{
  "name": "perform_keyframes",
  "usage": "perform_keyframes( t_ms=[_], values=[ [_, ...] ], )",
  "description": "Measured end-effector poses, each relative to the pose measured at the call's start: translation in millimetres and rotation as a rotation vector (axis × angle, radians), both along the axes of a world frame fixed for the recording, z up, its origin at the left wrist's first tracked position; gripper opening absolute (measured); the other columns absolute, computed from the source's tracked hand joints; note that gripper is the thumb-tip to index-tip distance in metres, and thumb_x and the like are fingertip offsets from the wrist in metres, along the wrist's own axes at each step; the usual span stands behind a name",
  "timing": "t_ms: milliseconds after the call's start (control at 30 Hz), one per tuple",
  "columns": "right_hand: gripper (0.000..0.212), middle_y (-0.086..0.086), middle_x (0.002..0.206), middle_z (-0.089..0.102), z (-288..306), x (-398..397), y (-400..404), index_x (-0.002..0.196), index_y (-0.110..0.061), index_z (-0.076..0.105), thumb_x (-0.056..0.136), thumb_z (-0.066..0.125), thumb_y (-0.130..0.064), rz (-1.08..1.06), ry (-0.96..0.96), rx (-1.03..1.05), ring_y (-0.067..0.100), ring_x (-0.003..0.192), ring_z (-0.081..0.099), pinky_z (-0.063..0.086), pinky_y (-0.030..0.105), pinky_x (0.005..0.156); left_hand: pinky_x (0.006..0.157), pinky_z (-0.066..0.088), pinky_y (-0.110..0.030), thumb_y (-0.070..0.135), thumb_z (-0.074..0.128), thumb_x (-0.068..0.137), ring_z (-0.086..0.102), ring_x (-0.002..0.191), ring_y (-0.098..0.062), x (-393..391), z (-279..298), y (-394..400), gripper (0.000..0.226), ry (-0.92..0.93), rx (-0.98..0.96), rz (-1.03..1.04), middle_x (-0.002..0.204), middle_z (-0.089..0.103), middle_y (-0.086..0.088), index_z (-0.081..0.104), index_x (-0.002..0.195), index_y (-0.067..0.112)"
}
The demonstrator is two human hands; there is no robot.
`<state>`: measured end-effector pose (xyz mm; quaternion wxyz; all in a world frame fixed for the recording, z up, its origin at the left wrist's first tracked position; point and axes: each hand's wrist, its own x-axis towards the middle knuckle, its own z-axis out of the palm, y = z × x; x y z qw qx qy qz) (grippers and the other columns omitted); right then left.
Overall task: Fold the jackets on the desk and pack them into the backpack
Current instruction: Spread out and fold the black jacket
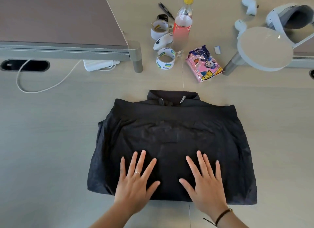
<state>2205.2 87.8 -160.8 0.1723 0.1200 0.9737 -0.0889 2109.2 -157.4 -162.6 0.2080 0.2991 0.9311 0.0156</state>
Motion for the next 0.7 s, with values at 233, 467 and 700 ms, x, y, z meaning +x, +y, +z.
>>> perform_keyframes(
  t_ms=[233,467,700],
  values=[
    [0.080,-0.002,0.165,0.024,-4,7,17,0.154,-0.038,0.033,0.088,0.026,-0.083,-0.009,-0.069,0.126,0.030,0.152,0.020,0.010,0.071,0.115,0.115,0.012,-0.072,0.083,0.041,0.083,0.017,0.151,-0.043,-16,-3,-30,0.082,0.047,-0.077,0.049,0.165,0.024,-0.002,0.037,0.153,0.039],
    [0.086,-0.002,0.166,0.019,1,12,28,0.154,-0.047,0.026,0.081,0.018,-0.091,-0.155,-0.077,0.181,0.035,0.154,0.008,0.008,0.078,0.111,0.117,0.013,-0.069,0.085,0.037,0.082,0.013,0.151,-0.045,-25,-2,-64,0.084,0.083,-0.111,0.118,0.166,0.022,-0.002,0.034,0.154,0.040],
    [0.090,-0.003,0.167,0.014,2,15,25,0.155,-0.048,0.021,0.078,0.016,-0.095,-0.231,-0.090,0.180,0.037,0.153,0.009,0.019,0.076,0.110,0.115,0.014,-0.070,0.088,0.031,0.082,0.017,0.149,-0.046,-41,-5,-66,0.086,0.130,-0.101,0.051,0.165,0.023,-0.004,0.031,0.154,0.042]
  ],
)
